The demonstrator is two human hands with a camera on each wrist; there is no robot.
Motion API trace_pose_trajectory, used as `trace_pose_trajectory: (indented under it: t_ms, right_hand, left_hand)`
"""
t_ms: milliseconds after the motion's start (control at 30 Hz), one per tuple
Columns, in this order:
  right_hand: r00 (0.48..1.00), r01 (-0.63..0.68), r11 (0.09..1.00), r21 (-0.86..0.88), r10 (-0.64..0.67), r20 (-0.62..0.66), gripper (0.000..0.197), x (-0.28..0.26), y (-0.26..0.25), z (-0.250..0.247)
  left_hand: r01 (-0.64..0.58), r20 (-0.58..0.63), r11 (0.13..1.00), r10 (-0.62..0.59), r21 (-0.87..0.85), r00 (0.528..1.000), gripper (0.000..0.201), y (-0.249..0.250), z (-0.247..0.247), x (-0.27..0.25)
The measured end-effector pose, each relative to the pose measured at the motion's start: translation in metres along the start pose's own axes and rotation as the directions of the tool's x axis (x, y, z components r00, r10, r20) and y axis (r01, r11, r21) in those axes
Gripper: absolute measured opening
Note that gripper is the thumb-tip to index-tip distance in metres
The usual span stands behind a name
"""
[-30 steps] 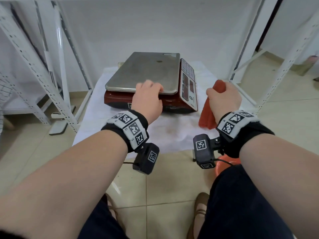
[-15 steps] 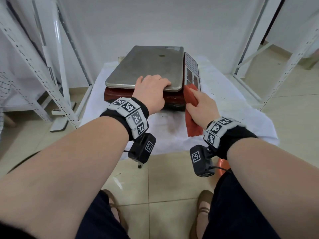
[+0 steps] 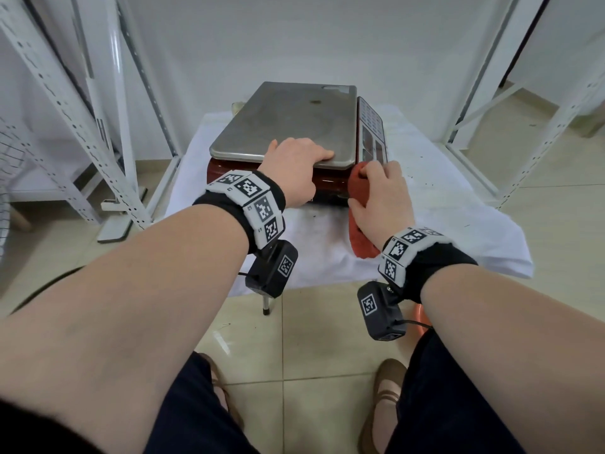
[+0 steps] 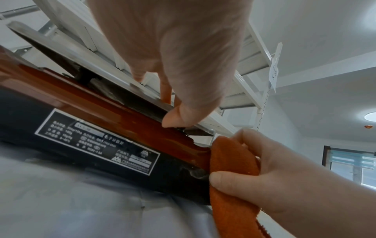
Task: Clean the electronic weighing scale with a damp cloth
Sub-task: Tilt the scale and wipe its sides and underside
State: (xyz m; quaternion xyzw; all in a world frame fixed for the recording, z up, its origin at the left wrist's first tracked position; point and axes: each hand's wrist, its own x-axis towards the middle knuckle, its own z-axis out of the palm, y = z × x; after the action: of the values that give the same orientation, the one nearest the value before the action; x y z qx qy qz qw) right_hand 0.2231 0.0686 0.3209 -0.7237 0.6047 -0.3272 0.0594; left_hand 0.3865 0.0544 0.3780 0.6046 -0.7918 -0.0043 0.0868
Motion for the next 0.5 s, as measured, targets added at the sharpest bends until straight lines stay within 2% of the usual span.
trace_pose_trajectory:
  t_ms: [200,300,400,500]
  right_hand:
    - [0.968,0.231,0.961,-0.151,-0.243,-0.066,0.012,-0.001,-0.001,0.015]
    - [0.932,0.36,0.906,-0.222,-0.36,0.044,0.009,-0.005,0.008,0.027]
    - [0.923,0.385,0.881,-0.276,-0.363,0.129,0.012,-0.006,0.01,0.032]
    - [0.921,0.378,0.887,-0.264,-0.389,0.012,0.012,-0.001,0.001,0.022]
  left_hand:
    - [-0.02,-0.022,1.0,0.02,-0.007,1.0,0.067,-0.003,0.003,0.001]
    - [-0.02,-0.031,1.0,0.02,-0.007,0.999,0.067,-0.003,0.007,0.001]
    - [-0.021,-0.024,1.0,0.021,0.002,0.999,0.067,-0.003,0.006,0.002]
    - [-0.021,-0.031,1.0,0.021,-0.002,0.999,0.066,-0.003,0.005,0.002]
